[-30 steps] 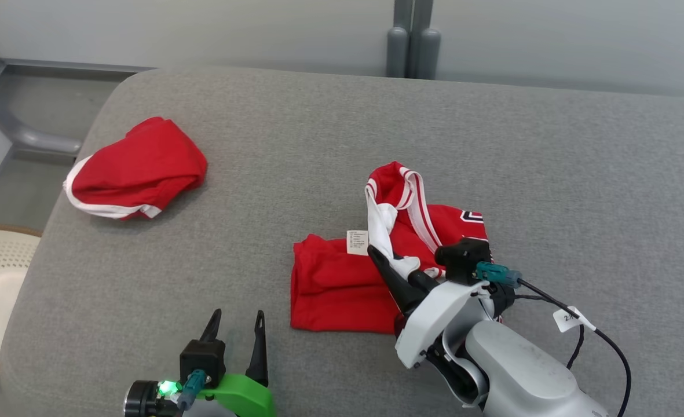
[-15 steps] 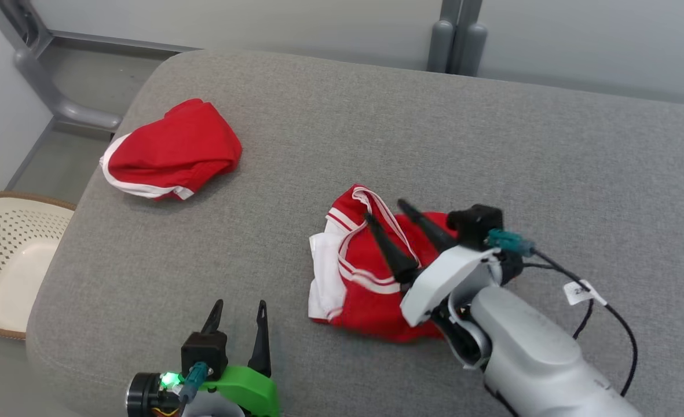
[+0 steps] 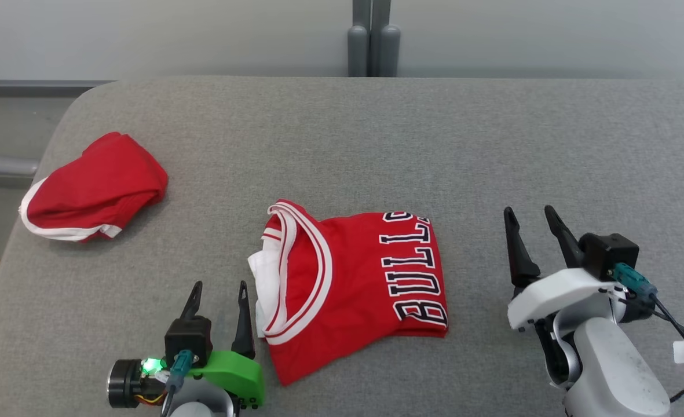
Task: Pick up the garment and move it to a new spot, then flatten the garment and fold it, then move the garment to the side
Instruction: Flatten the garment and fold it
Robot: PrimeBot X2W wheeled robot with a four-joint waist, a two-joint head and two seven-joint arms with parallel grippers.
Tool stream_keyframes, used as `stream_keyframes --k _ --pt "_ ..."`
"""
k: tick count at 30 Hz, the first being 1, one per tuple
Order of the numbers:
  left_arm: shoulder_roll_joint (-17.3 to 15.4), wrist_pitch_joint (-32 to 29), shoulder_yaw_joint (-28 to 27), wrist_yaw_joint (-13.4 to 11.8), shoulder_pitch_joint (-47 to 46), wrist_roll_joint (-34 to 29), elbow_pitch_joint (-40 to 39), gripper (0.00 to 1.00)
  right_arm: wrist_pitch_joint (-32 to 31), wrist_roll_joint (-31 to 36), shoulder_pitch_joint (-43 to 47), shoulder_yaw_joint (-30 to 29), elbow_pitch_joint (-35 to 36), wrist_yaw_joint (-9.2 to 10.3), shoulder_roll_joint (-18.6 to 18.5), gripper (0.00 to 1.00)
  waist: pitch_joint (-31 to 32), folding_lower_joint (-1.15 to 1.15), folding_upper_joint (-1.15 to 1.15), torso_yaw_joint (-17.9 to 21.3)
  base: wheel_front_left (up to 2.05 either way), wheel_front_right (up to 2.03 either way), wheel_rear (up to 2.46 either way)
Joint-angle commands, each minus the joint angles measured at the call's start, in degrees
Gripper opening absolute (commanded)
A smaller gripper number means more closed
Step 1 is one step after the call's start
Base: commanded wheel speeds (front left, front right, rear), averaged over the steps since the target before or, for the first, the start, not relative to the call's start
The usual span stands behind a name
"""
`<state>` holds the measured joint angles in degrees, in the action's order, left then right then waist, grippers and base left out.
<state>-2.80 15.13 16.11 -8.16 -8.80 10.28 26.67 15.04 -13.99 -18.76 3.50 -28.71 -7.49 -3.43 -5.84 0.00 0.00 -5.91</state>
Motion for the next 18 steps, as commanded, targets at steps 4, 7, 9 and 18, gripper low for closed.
stream_keyframes --k 4,7,9,18 --pt "-0.2 0.0 -1.9 -0.4 1.5 -0.8 -0.1 1.0 0.2 1.3 4.1 -3.2 1.2 0.01 0.3 1.0 2.0 0.0 0.0 4.2 0.0 0.0 0.0" --pt "-0.2 0.0 -3.0 -0.3 2.3 -1.1 -0.1 1.0 0.2 0.9 6.4 -4.1 1.4 0.01 0.5 1.0 3.1 0.0 0.0 5.2 0.0 0.0 0.0" --pt "-0.2 0.0 -3.9 -0.2 3.3 -1.3 0.0 1.0 0.2 0.8 7.6 -4.1 1.4 0.01 0.5 1.0 4.0 0.0 0.0 5.8 0.0 0.0 0.0" --pt "-0.2 0.0 -6.2 0.1 7.1 -2.0 -0.9 1.0 0.2 -1.5 11.0 -3.3 1.0 0.01 0.4 1.0 6.5 0.0 0.0 6.7 0.0 0.0 0.0"
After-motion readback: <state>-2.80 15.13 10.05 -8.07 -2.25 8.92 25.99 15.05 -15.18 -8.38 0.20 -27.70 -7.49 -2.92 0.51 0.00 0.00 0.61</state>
